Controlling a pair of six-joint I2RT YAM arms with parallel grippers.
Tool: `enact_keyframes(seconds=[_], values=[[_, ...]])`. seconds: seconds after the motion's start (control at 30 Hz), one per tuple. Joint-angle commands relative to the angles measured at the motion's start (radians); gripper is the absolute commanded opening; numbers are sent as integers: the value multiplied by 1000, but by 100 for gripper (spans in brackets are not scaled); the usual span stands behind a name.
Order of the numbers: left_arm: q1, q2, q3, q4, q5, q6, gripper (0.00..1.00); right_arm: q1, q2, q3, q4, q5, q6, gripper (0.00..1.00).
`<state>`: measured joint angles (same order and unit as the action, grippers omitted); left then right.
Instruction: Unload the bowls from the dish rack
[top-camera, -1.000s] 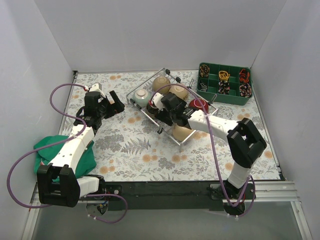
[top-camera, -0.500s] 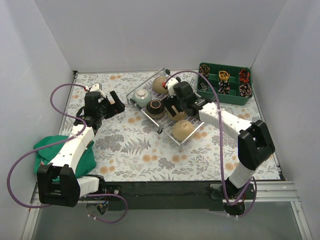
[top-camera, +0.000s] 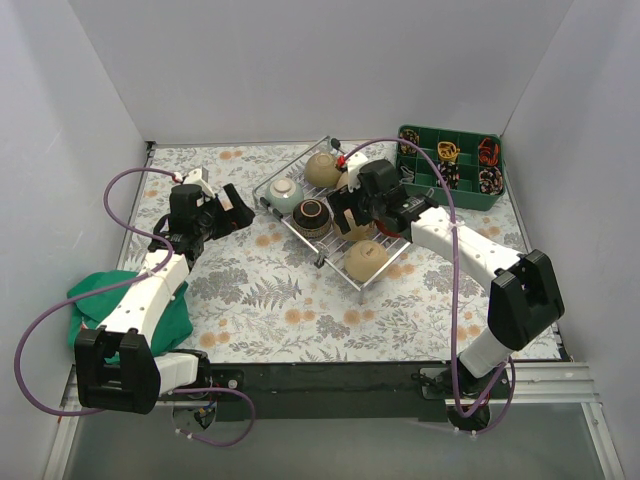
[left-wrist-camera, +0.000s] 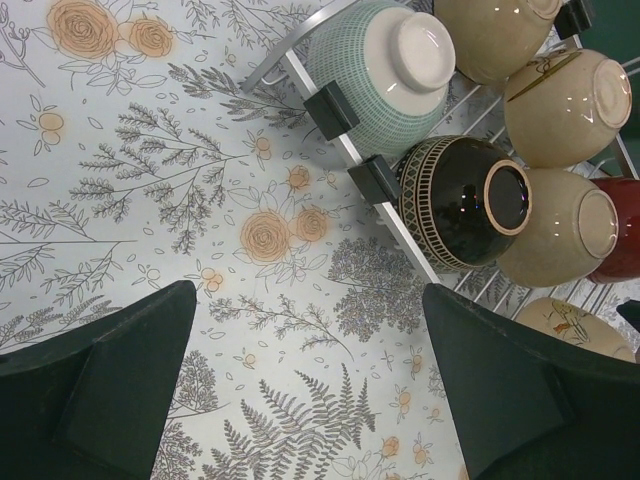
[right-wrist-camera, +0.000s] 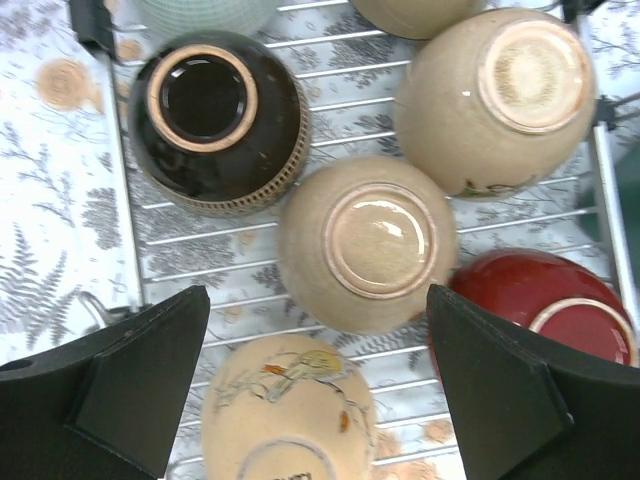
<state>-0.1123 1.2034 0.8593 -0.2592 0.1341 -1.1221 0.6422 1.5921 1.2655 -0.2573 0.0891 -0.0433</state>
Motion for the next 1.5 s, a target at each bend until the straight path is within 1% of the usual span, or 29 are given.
enact_keyframes(seconds=[0.0,0.07,0.1,0.13,0.23,0.27,0.3,0.37,0.4,0.5,0.6,0.77,0.87,1.0,1.1,1.2,1.3,1.33,1.37,1.47], values=[[5,-8,-6,23,33,19,98,4,-46,-24,90,-65,112,98],[5,-8,-8,23,42,19,98,2,-44,-32,93,-17,111,98],[5,-10,-8,24,42,19,98,2,-44,-38,86,50,108,99],[5,-8,-9,25,45,19,98,-1,-50,-44,81,79,106,99],[5,-13,-9,25,50,19,98,-19,-72,-66,70,133,105,99],[5,-15,-9,26,53,21,98,-25,-76,-69,70,141,80,99],[5,-15,-9,26,53,21,98,-29,-78,-71,58,188,63,99],[5,-13,-12,28,55,21,98,-30,-78,-68,37,236,24,99],[5,-13,-11,28,53,21,98,-30,-80,-71,29,251,-30,98],[5,-15,-13,29,59,24,98,-30,-84,-89,10,255,-81,98],[5,-18,-13,29,58,28,98,-29,-84,-98,-16,199,-96,99],[0,-19,-19,34,58,39,98,-30,-93,-121,-43,277,-133,98],[-6,-18,-22,38,65,50,98,-29,-90,-117,-53,279,-154,99],[-21,-15,-23,41,64,62,98,-29,-78,-110,-59,259,-150,99],[-44,-13,-25,41,50,82,98,-24,-83,-109,-59,235,-118,99],[-85,-11,-26,43,1,116,98,-10,-102,-104,-57,221,-77,99],[-164,-10,-22,40,-103,174,98,2,-135,-100,-59,205,-32,99],[-206,-7,-17,40,-120,189,98,2,-142,-98,-57,202,-18,99],[-228,2,-11,19,-195,197,98,4,-153,-101,-60,193,-6,99],[-308,51,67,-52,-267,219,98,7,-205,-132,-60,167,43,99]])
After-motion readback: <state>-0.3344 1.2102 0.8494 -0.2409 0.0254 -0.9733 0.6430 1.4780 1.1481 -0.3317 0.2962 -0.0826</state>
